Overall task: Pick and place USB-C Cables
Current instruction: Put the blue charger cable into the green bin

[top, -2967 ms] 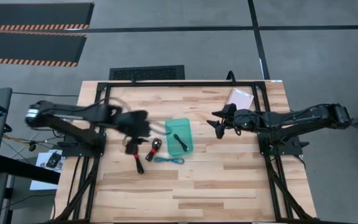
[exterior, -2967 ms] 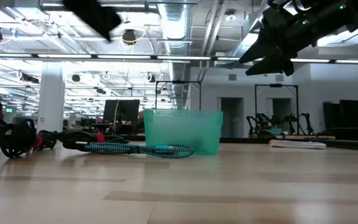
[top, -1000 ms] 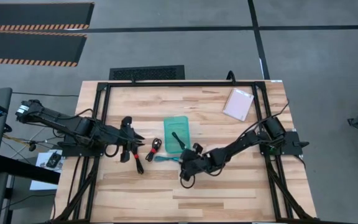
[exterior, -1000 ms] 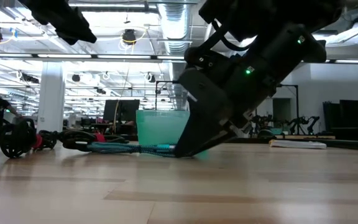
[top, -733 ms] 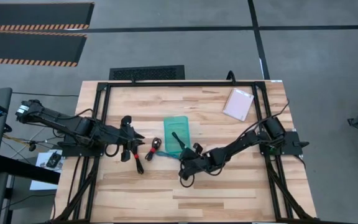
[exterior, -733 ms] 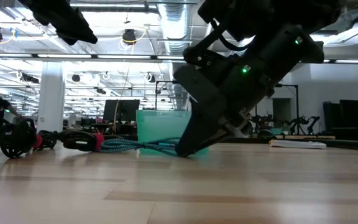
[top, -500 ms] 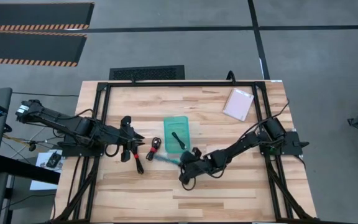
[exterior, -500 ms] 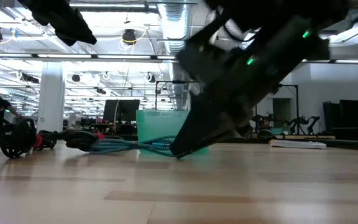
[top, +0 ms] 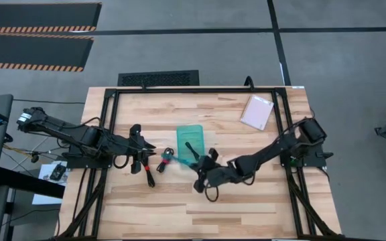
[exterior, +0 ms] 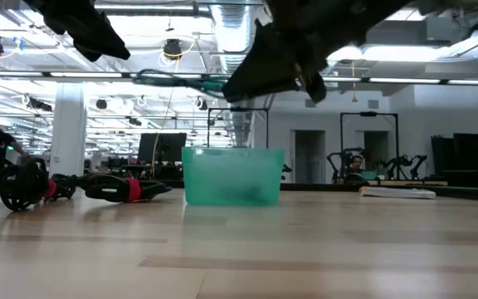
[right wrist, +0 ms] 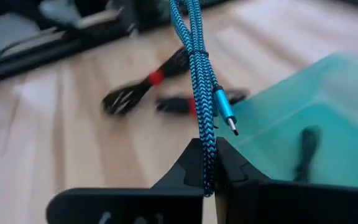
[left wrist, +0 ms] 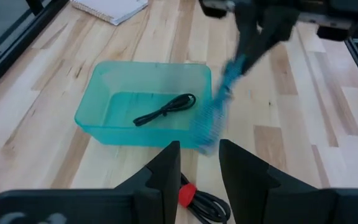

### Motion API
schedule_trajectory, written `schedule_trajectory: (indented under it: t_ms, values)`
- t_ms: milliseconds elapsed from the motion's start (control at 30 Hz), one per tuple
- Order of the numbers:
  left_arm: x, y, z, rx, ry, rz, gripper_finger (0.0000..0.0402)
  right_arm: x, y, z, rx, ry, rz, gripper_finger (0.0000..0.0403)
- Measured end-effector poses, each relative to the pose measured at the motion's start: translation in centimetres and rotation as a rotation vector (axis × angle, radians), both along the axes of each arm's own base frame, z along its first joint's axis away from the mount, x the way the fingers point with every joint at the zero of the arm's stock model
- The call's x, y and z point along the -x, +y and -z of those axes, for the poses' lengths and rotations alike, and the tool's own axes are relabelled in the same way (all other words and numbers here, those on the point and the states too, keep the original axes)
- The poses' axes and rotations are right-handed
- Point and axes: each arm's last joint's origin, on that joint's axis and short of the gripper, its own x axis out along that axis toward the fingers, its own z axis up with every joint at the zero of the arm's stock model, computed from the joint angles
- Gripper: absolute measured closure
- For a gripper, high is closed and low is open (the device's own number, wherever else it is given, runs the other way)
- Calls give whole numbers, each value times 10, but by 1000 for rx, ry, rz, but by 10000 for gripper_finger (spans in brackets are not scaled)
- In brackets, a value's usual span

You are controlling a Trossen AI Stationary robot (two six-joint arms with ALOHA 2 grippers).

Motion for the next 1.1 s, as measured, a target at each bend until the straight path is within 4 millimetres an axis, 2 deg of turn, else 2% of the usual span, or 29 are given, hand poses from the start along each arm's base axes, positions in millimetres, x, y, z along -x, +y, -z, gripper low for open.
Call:
schedule_trajectory:
  t_ms: [233,367,533,767,867,900,967,1100]
  values:
    - [0,1,0,-17,-11,-45,301,0,-8,-16,86,-92,106,384]
    - [-1,2,-1,-26,-22,-58,301,-4,-19,-19,121,-210,142,389]
    - [0,3,-2,-57,-31,-100,301,-2,-43,-27,115,-465,117,389]
    - [-2,3,-3,-29,-56,-122,301,23,-78,-28,145,-899,-33,390]
    - [-4,3,-7,-44,-99,-122,301,16,-88,-25,180,-857,-51,391]
    - [-5,3,-9,-53,-116,-125,301,16,-91,-33,176,-917,-52,390]
    - [-6,3,-12,-78,-152,-129,301,5,-95,-44,193,-985,-90,387]
    - [-10,3,-19,-112,-227,-157,301,-14,-99,-53,246,-1020,-126,386]
